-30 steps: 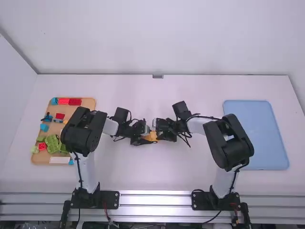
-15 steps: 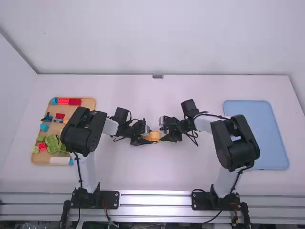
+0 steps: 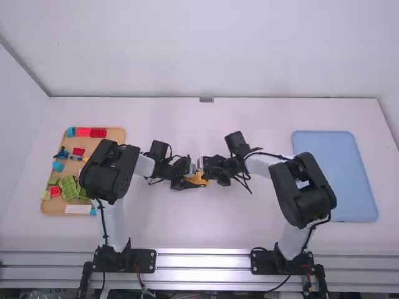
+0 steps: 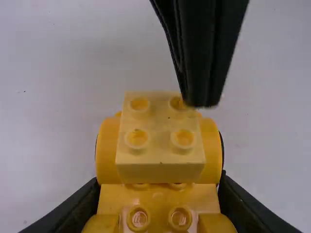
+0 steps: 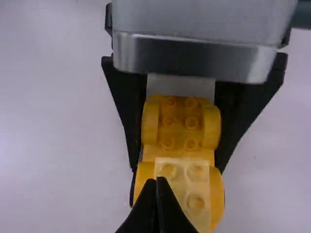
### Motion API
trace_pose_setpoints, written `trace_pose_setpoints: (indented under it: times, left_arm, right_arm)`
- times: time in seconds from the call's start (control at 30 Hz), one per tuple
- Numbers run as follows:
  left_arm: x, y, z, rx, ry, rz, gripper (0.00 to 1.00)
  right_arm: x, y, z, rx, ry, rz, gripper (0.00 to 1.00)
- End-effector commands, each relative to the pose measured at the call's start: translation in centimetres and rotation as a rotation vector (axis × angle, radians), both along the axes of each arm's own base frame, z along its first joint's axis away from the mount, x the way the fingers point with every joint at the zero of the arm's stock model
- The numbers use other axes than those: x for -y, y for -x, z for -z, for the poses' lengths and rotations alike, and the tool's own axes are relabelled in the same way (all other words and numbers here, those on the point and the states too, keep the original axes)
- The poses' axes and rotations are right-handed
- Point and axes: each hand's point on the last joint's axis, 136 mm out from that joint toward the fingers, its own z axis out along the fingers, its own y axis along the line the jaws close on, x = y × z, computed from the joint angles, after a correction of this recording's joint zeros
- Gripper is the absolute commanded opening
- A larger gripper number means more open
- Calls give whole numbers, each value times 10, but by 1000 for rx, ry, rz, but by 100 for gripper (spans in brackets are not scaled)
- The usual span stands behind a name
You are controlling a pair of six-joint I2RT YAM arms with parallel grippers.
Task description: Assemble lego blocks to make yellow taxi
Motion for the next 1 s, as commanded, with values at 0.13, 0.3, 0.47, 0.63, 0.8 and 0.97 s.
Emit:
trace_pose_setpoints:
  times: [0.13, 0.3, 0.47, 0.63, 0.8, 0.97]
  left_arm:
    - [-9, 7, 18, -50, -71, -35, 38]
    - [-9, 7, 18, -49, -71, -36, 38]
    - [-9, 6, 18, -46, -69, -35, 38]
    - [-9, 6, 18, -46, -70, -35, 38]
    - [-9, 6, 18, -46, -70, -35, 38]
    - [-9, 6, 18, -46, -70, -35, 38]
  right_arm:
    - [-2, -10, 24, -36, 54, 64, 0]
    - [4, -8, 27, -55, 67, 69, 0]
    - [-1, -1, 27, -47, 59, 27, 0]
    - [-3, 3, 35, -48, 81, 16, 0]
    - [6, 4, 54, -99, 121, 45, 0]
    - [18, 6, 69, -139, 143, 59, 0]
